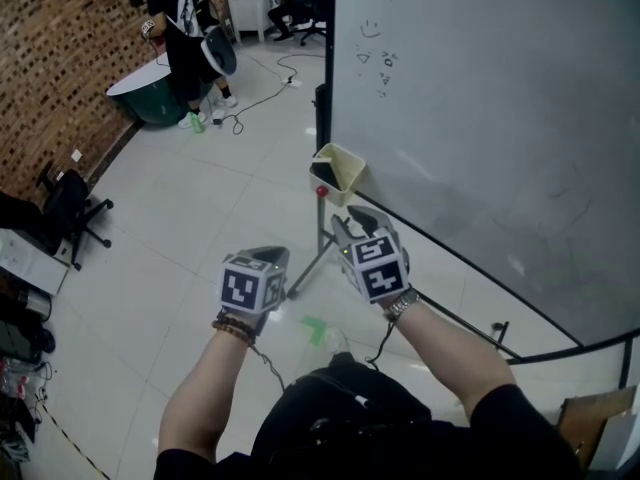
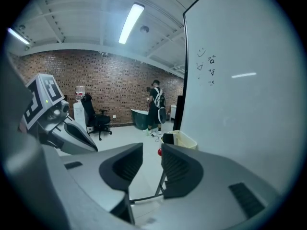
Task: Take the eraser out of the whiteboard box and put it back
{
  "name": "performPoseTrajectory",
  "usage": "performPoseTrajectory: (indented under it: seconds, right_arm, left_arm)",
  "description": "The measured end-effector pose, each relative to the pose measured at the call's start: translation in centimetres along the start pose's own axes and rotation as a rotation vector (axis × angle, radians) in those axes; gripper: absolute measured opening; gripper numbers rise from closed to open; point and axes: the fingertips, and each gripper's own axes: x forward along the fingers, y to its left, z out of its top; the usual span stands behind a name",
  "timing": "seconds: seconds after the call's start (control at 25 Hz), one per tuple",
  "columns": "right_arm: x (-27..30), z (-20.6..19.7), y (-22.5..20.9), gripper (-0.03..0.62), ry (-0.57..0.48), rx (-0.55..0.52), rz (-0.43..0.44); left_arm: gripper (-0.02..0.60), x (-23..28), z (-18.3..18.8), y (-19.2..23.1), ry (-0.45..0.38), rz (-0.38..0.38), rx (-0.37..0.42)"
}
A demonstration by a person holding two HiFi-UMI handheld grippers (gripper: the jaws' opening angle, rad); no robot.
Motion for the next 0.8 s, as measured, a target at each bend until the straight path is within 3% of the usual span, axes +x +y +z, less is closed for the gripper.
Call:
performPoseTrajectory:
  seconds: [0.8]
  right_arm:
    - [-10.7, -0.8, 2.3, 0.100, -0.031, 0.011, -0.014]
  left_arm:
    - [0.000, -4.2, -1.3, -7.8, -0.051, -0.014, 0.035]
